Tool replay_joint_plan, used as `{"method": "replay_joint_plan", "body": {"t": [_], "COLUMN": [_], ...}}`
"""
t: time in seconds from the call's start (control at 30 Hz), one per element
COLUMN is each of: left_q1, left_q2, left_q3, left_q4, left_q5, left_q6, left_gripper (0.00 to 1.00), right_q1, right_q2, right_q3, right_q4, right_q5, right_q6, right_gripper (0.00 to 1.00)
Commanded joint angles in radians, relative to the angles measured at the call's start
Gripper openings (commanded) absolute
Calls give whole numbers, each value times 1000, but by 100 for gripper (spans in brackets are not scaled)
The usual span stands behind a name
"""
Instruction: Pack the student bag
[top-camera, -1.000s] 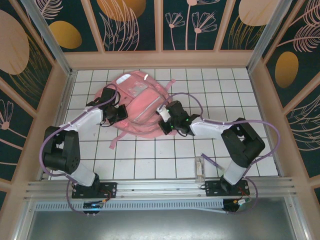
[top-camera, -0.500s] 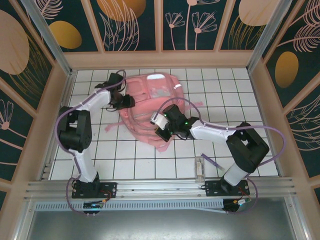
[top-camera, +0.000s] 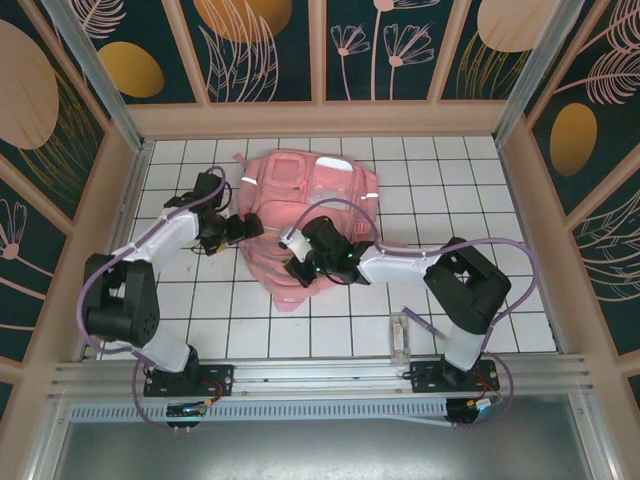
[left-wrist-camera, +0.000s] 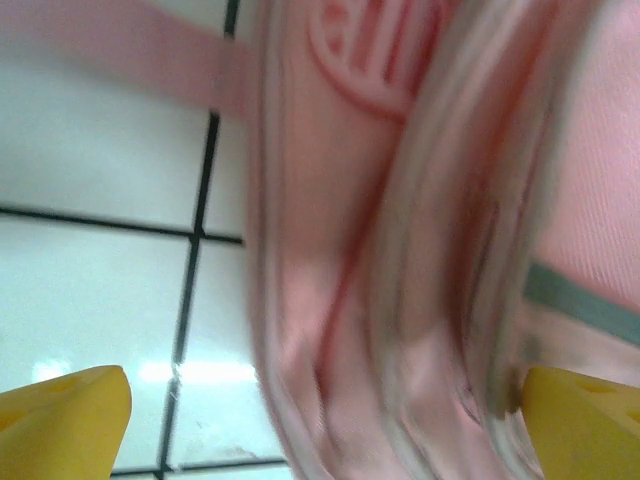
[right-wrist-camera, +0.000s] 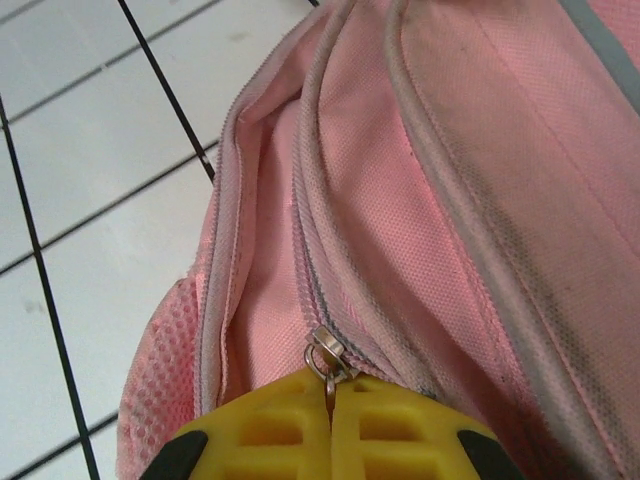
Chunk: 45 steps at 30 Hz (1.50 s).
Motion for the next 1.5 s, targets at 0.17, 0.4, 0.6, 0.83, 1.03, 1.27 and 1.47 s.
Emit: {"method": "replay_joint_plan", "body": {"t": [0.17, 0.4, 0.6, 0.83, 1.03, 1.27, 1.47], "left_q1": [-53, -78, -53, 43, 57, 81, 132], "left_q2": [-50, -38, -27, -14, 43, 115, 221], "left_q3": [-68, -139, -40, -26, 1, 64, 183], "left_q4": [143, 200, 107, 98, 94, 97, 34], "left_q5": [55, 12, -61, 59, 77, 78, 32], "left_q6": [-169, -187, 25, 124, 156, 202, 283], "left_gripper": [87, 37, 0, 0, 0, 0, 0], "right_q1": [83, 98, 78, -15, -174, -310, -373], "right_q2": [78, 75, 20, -66, -183, -246, -279], "right_q3": [72, 65, 32, -6, -164, -211, -207], "right_q4": [177, 183, -64, -413, -447, -462, -461], "right_q5": [-2, 42, 122, 201, 164, 114, 162], "right_q6": [26, 47, -19, 13, 94, 115, 57], "right_gripper": [0, 0, 0, 3, 3, 2, 0]}}
